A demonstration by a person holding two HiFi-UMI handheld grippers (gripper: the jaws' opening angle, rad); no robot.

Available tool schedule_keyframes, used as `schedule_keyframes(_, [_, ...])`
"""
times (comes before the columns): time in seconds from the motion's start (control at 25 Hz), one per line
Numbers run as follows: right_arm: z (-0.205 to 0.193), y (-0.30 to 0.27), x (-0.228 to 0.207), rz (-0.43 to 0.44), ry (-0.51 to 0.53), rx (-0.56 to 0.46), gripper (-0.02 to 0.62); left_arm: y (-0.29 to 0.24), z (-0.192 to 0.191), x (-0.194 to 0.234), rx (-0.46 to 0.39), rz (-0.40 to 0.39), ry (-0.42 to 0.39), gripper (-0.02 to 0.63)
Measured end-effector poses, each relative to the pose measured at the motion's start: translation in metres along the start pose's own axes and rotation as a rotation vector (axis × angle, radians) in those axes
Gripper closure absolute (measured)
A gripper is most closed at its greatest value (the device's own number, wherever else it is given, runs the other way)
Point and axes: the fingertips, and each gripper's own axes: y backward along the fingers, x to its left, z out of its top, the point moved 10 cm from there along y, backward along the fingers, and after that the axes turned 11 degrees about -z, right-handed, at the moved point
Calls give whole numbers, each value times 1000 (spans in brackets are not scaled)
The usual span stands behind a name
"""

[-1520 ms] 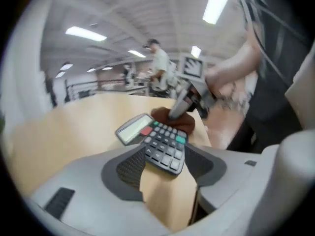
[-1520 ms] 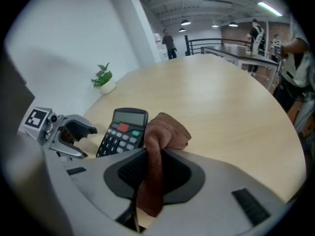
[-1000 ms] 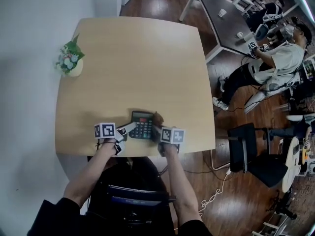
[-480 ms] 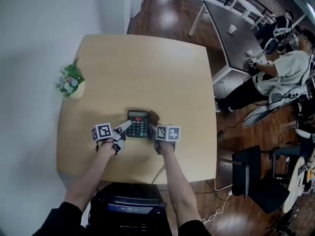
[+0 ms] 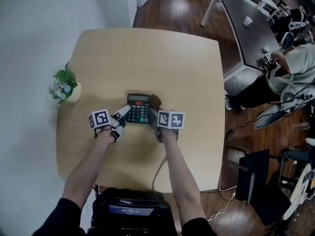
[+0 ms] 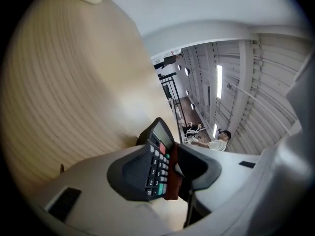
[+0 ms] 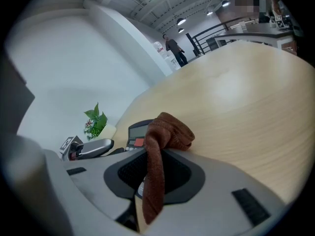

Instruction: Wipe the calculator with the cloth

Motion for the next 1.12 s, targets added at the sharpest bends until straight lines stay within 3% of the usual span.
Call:
schedule_keyframes(0.2, [-2, -3, -8, 33, -24, -9, 514, -3, -6, 6, -55, -27, 35, 448])
schedule_keyframes(0.4, [-2, -4, -9, 47, -23, -12, 514, -12, -8, 0, -49, -26, 14, 445])
schedule_keyframes(0.76, [0, -5, -12, 39, -11, 12, 514, -5, -14, 5, -147, -48, 27, 449])
schedule_keyframes(0.96, [-1, -2, -12, 26, 1, 7, 512, -1, -16, 3, -176, -42, 40, 446])
schedule_keyframes(1.12, [-9, 10, -18, 15, -39, -40, 512, 14, -15, 7, -215, -1, 3, 437])
